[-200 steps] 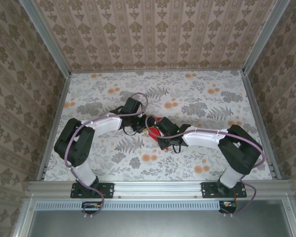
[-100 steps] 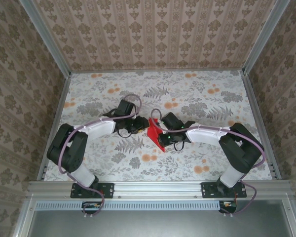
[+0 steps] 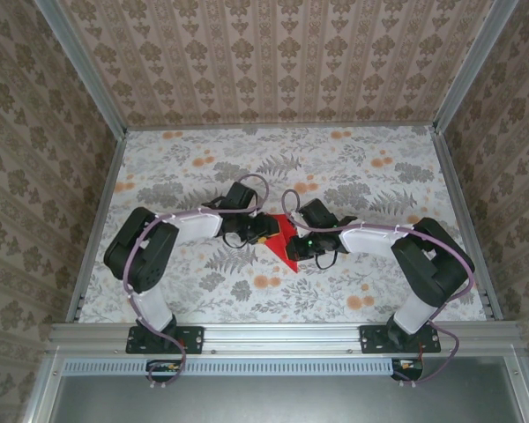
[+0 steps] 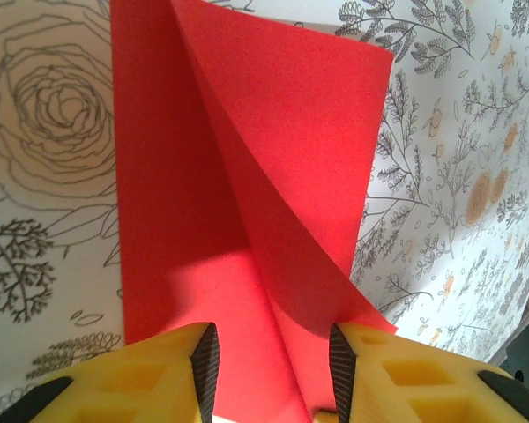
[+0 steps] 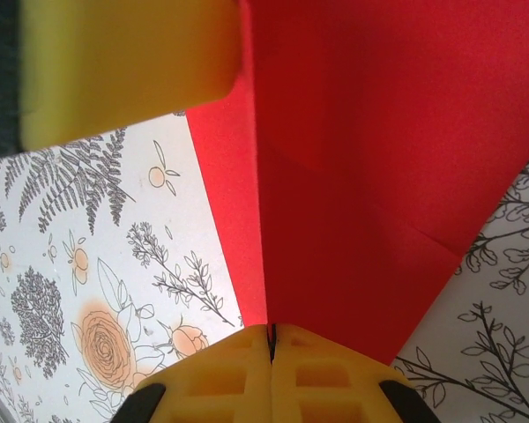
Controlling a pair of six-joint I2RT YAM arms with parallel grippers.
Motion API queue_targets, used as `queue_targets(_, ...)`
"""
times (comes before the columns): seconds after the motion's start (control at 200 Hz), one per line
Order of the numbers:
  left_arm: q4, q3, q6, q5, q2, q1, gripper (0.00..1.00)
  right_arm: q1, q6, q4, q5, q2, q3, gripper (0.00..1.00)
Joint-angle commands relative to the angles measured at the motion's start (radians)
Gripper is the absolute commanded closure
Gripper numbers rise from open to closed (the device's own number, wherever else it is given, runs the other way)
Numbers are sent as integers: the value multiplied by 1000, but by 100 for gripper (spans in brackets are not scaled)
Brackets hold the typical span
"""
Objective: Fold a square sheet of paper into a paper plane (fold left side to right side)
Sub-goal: Fourth fold the wing at the center of the table.
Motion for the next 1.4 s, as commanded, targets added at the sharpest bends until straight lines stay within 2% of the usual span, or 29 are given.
queue_targets(0.0,11,32,-13,13,23,-5,59,-8,18,20,-39,10,-13,99)
queue_targets(0.36,5,52,-16,8,72,-10,57,-20,26,21,-60,33,-8,97)
queue_targets(0.835,-57,58,-10,-15,95,-9,56,-35,27,31,-80,19,-2,85)
queue_targets(0.95,-66,58,-12,-21,92,-10,56,-44,30,31,-87,-2,1,80)
queue_targets(1.175,-73,58,-12,-28,92,-9,56,-94,43,23,-132,-77,-2,65)
queue_targets(1.395,-73,55,-11,-27,94,-10,56,-175,104,107,-231,-86,-21,51)
